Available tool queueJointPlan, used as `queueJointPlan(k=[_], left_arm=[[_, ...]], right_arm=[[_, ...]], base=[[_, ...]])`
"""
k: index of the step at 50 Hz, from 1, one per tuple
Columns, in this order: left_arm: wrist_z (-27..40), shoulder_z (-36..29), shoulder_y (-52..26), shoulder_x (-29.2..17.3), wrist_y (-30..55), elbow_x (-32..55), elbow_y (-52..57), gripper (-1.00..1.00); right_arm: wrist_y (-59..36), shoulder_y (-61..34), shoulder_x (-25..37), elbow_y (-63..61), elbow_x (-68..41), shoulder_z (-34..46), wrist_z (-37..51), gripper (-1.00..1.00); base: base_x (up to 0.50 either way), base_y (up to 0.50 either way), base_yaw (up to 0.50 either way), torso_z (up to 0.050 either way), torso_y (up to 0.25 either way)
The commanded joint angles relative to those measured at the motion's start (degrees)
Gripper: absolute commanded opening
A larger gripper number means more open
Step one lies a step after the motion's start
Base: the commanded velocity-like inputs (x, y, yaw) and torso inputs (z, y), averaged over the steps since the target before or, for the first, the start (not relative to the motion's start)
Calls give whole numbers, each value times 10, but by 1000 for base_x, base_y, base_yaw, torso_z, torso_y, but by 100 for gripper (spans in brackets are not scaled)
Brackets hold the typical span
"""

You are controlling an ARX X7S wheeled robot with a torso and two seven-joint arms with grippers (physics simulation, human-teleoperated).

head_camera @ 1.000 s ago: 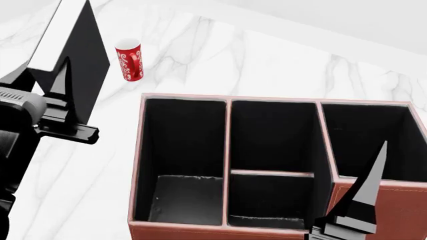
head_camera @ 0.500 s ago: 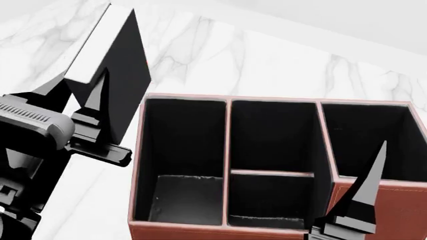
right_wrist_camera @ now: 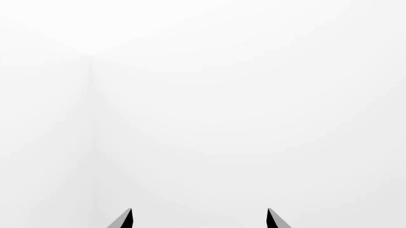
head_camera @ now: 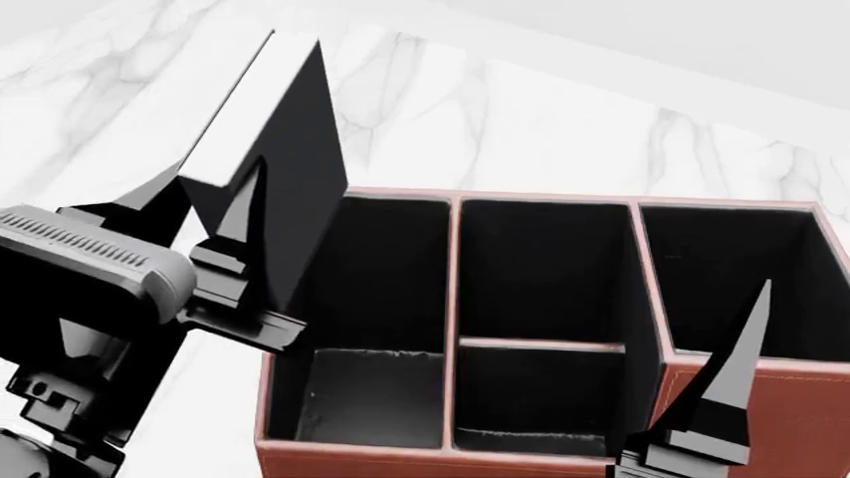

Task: Pick up the book and place it in the left compartment of the caddy.

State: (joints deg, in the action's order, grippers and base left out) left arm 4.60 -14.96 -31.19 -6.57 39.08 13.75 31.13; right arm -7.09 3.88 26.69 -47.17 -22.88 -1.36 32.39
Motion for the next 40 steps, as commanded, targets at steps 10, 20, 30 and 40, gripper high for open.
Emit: queueJointPlan(k=[10,20,30,40], left_arm=[[65,-19,22,53,-110,-1,-94,-100],[151,-71,51,51,-145,-6,-78,-100],[182,-109,63,45,-178,-10,-91,-100],[191,-148,64,40,-245,-37,-177,-100]], right_arm=[[5,-1,-7,6,7,-9,-13,100],[6,-1,-6,5,7,-8,-12,100],[4,-2,-4,2,5,-8,-10,100],[8,0,-3,3,4,-8,-10,100]], base=[[0,0,0,2,1],[0,0,0,0,2],[0,0,0,0,1],[0,0,0,0,1]])
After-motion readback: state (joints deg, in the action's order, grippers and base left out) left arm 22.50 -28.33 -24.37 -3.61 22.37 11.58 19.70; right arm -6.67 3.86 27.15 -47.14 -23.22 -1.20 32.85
